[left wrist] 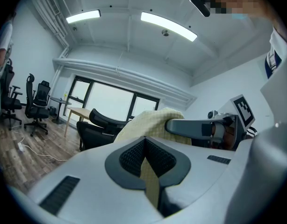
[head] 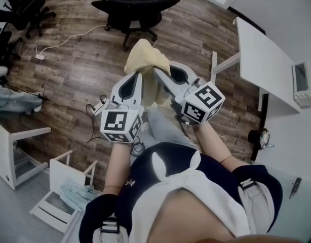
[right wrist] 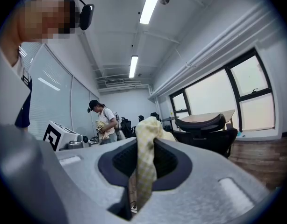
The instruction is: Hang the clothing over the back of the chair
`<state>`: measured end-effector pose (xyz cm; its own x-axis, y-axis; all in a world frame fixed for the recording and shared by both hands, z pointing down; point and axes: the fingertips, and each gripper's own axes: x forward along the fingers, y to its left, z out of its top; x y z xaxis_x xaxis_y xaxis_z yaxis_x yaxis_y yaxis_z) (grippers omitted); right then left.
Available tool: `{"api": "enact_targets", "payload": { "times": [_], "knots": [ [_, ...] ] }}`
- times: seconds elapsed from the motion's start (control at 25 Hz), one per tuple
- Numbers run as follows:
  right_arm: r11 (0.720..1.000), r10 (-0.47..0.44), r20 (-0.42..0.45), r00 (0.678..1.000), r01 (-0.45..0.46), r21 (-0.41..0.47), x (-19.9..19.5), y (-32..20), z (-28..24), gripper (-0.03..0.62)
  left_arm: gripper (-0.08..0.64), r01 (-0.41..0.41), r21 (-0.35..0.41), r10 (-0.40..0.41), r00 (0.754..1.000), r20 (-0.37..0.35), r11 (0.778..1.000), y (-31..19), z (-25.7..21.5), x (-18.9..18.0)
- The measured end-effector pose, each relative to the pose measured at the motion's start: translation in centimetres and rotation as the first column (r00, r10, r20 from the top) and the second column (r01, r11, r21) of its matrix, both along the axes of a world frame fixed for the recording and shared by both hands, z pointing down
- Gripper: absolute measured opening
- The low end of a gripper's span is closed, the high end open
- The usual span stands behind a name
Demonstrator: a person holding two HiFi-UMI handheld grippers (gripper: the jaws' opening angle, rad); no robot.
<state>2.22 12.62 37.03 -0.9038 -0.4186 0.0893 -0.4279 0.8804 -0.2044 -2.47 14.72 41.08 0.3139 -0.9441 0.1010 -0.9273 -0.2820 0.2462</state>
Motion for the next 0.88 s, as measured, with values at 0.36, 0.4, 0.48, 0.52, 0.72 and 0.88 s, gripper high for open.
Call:
{"api": "enact_targets", "payload": {
  "times": [0.36, 0.4, 0.48, 0.52, 0.72, 0.88],
  "knots": [
    [1.000, -0.003, 0.015, 1.000, 0.003, 0.002, -0.9, -4.4, -0.2, 0.055, 0.006, 0.009, -0.001, -0.009, 1.000, 0.012, 1.000, -4.4, -0.2, -1.1],
    [1.000, -0.003, 0.016, 1.000, 0.003, 0.002, -0.9, -4.9, -0.3, 0.055, 0.006, 0.010, -0.001, -0.010, 1.000, 0.015, 1.000, -4.9, -0.3, -1.1],
    [1.000, -0.001, 0.019, 1.000, 0.001, 0.000, -0.9, -6.1, -0.3, 0.055, 0.006, 0.008, -0.002, -0.008, 1.000, 0.021, 1.000, -6.0, -0.4, -1.1],
    [1.000, 0.001, 0.021, 1.000, -0.001, -0.001, -0.9, -6.6, -0.4, 0.055, 0.006, 0.007, -0.002, -0.007, 1.000, 0.023, 1.000, -6.5, -0.4, -1.1],
    [1.000, 0.009, 0.032, 0.999, -0.009, 0.000, -1.0, -9.4, -0.7, 0.055, 0.006, 0.011, -0.003, -0.011, 0.999, 0.034, 1.000, -9.0, -0.6, -1.5],
    [1.000, 0.008, 0.035, 0.999, -0.008, 0.012, -1.2, -11.2, -0.9, 0.055, 0.006, 0.017, -0.005, -0.017, 0.999, 0.036, 1.000, -10.6, -0.6, -1.9]
  ]
}}
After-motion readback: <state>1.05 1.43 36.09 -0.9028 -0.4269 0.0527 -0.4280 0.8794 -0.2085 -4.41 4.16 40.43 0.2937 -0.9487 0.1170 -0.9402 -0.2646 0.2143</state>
